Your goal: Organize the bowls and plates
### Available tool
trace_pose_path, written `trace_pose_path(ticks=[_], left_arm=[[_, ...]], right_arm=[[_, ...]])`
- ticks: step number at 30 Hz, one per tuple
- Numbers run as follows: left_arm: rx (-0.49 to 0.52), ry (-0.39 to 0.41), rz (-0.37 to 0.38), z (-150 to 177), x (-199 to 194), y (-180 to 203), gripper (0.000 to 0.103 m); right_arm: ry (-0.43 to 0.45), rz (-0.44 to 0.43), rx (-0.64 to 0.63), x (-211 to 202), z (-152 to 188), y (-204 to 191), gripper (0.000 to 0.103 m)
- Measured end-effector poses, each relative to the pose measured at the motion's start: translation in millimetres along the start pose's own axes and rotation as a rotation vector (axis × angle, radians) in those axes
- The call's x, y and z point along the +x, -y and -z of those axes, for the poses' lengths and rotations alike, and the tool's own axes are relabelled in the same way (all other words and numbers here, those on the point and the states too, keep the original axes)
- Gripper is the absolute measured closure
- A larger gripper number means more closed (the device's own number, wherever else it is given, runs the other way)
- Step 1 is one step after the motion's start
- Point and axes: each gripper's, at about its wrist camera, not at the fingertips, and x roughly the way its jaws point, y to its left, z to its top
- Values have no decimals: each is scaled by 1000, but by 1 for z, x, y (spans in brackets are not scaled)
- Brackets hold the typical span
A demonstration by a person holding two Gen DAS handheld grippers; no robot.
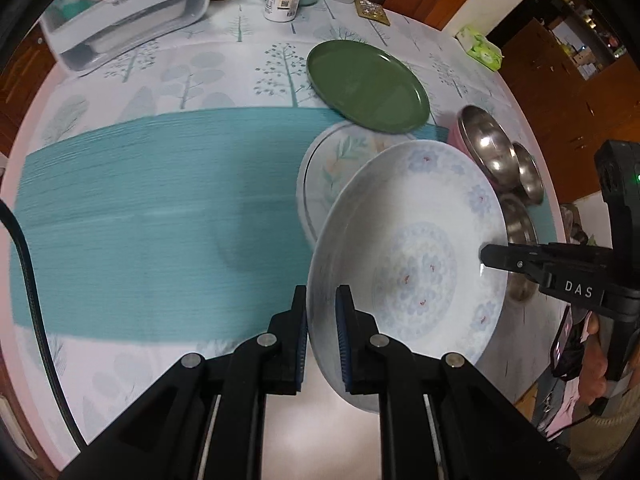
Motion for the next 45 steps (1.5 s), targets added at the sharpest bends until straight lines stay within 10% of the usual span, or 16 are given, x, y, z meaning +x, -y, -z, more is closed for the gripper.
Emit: trace_pose_path(ticks=[16, 33, 45], left_arm=[[-154, -92, -62, 142, 2, -62, 92], [-158, -100, -83, 147, 31, -68, 90], [-131, -13, -66, 135, -4, -55, 44]], right_arm=[[-182, -64, -131, 61, 97, -63, 93], [-122, 34, -142, 79, 92, -73, 90], [-52, 21, -212, 57, 92, -86, 65]])
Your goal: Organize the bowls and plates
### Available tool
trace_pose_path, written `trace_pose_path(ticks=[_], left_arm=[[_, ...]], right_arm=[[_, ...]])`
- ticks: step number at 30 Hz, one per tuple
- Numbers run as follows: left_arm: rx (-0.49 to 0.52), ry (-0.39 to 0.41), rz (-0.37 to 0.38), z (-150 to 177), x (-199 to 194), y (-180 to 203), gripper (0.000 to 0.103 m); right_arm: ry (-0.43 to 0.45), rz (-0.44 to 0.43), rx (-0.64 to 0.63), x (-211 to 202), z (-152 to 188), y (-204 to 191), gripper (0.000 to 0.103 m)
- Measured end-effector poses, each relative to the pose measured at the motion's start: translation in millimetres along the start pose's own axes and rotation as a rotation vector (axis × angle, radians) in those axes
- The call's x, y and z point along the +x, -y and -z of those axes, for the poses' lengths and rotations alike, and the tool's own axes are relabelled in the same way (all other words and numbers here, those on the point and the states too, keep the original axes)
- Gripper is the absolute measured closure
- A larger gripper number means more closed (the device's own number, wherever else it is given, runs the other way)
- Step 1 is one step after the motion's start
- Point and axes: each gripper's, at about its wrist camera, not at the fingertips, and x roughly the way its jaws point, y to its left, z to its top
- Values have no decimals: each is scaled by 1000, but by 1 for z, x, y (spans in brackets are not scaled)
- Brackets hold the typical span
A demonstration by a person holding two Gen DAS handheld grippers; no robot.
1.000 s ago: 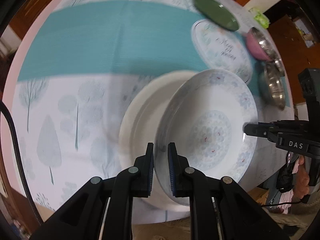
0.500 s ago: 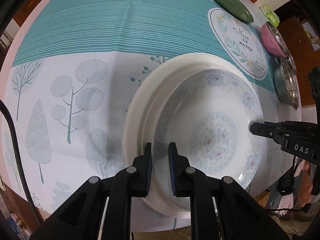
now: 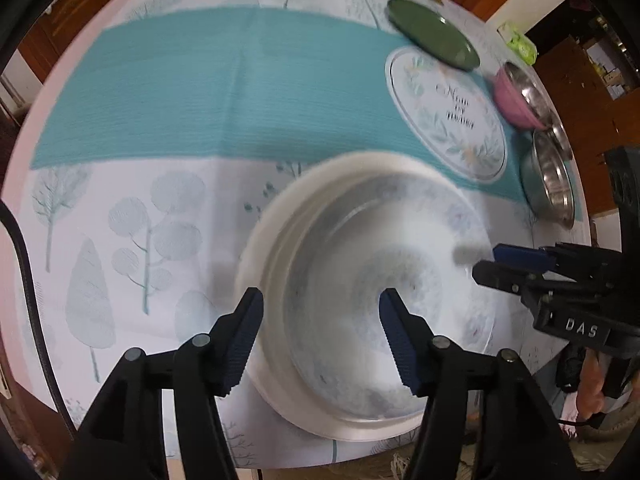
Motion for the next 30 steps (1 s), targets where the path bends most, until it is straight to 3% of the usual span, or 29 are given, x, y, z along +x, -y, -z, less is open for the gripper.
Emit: trace_pose_path(ticks=[9, 19, 24, 27, 30], left_arm=[[12, 87, -12, -9, -35, 24, 33], [35, 145, -40, -21, -74, 63, 32], [68, 226, -90, -37, -118, 89, 32], [78, 292, -116, -53, -150, 105, 23], [81, 362, -132, -71, -183, 120, 21]], right_arm=[[19, -9, -44, -20, 12, 1, 65], [49, -3, -74, -47, 22, 22, 65], [127, 16, -111, -86, 22, 38, 65], [181, 17, -117, -113, 18, 49, 65], [239, 15, -115, -144, 9, 65, 65]])
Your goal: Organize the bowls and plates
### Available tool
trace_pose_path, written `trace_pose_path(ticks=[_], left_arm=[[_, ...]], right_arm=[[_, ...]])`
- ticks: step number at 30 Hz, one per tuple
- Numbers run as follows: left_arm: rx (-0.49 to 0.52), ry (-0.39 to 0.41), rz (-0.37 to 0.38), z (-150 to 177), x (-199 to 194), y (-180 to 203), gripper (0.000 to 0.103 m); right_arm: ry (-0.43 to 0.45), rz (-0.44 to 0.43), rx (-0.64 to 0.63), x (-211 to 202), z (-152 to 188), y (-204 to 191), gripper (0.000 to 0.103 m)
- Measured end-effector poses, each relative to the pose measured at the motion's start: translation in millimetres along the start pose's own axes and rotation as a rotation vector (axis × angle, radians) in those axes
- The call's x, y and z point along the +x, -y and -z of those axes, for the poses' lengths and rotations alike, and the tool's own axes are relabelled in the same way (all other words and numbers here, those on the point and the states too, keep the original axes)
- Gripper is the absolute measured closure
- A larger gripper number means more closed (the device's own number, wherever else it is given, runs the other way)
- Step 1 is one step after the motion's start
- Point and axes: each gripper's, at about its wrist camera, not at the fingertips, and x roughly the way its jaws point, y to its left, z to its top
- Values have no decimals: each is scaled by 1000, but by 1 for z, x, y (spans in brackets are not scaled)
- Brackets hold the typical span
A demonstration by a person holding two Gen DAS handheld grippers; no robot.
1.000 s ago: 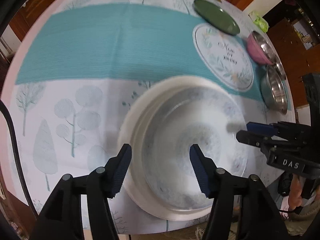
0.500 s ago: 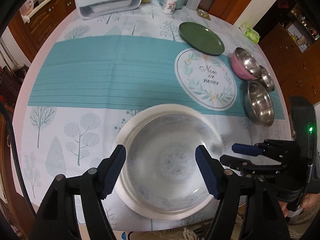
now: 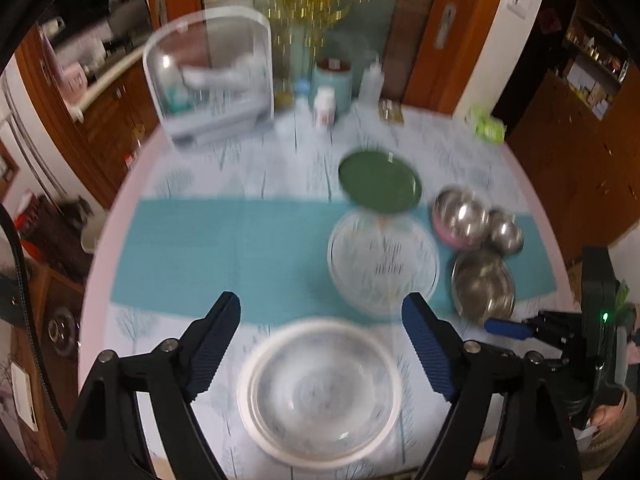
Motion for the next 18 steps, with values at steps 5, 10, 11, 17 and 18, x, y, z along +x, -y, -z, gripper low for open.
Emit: trace_pose_path(ticks=[5, 10, 11, 17, 18], left_arm=[[30, 93, -26, -46, -25, 17, 19], [78, 165, -33, -90, -20, 32, 14], [85, 170, -27, -96, -14, 34, 14], [130, 155, 15, -137, 64, 45, 14], [131, 145, 17, -142, 78, 46, 14]], right_arm=[[91, 20, 41, -33, -30, 28, 64], [182, 13, 140, -51, -72, 66, 59], [191, 8, 161, -52, -76, 72, 59], [234, 11, 291, -43, -125, 124, 59], [231, 25, 300, -38, -134, 131, 59]])
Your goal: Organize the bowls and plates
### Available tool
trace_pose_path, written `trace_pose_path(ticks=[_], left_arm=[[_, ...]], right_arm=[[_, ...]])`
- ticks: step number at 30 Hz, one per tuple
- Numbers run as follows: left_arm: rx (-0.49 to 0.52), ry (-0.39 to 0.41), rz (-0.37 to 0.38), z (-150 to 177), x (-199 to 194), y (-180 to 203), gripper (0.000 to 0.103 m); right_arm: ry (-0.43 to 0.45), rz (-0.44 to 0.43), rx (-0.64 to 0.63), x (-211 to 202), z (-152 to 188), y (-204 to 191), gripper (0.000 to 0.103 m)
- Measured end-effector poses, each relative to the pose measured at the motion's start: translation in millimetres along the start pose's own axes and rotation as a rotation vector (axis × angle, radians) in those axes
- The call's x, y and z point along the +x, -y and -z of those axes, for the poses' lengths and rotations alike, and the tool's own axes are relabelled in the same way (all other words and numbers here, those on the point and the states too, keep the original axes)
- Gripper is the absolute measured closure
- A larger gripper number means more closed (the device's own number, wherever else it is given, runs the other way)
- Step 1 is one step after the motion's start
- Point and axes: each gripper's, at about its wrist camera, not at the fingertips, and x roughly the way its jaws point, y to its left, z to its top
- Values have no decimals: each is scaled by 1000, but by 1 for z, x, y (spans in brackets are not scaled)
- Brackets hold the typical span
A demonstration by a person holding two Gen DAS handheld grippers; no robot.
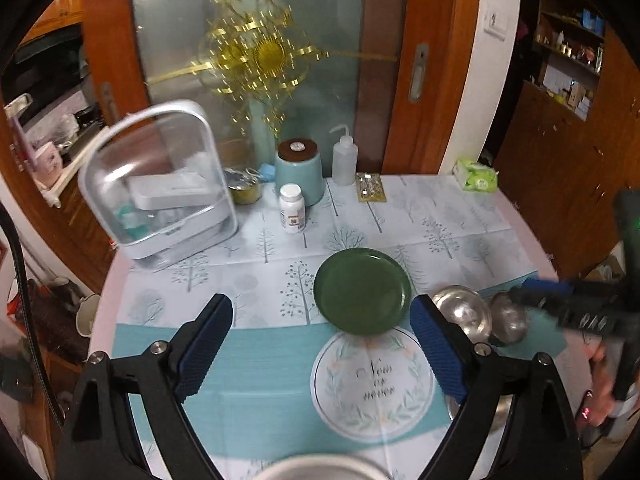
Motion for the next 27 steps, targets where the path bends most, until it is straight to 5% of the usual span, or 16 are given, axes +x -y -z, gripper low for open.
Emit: trace_pose_path(ticks=[5, 15, 20, 23, 27], left_arm=[[-52, -98, 24, 0, 86, -7, 14], [-251, -285, 102, 21, 227, -43, 15], [-295, -346, 150, 29, 266, -47, 18], [-273, -382, 175, 31, 284, -43, 29], [-266, -419, 172, 35, 306, -39, 35]], right_arm=[[-43, 35, 44, 53, -34, 22, 59], [-187, 44, 130, 163, -43, 55, 59], [-232, 31, 147, 197, -43, 62, 59], [-248, 28, 161, 213, -45, 67, 60], [-274, 15, 179, 227, -45, 70, 69]])
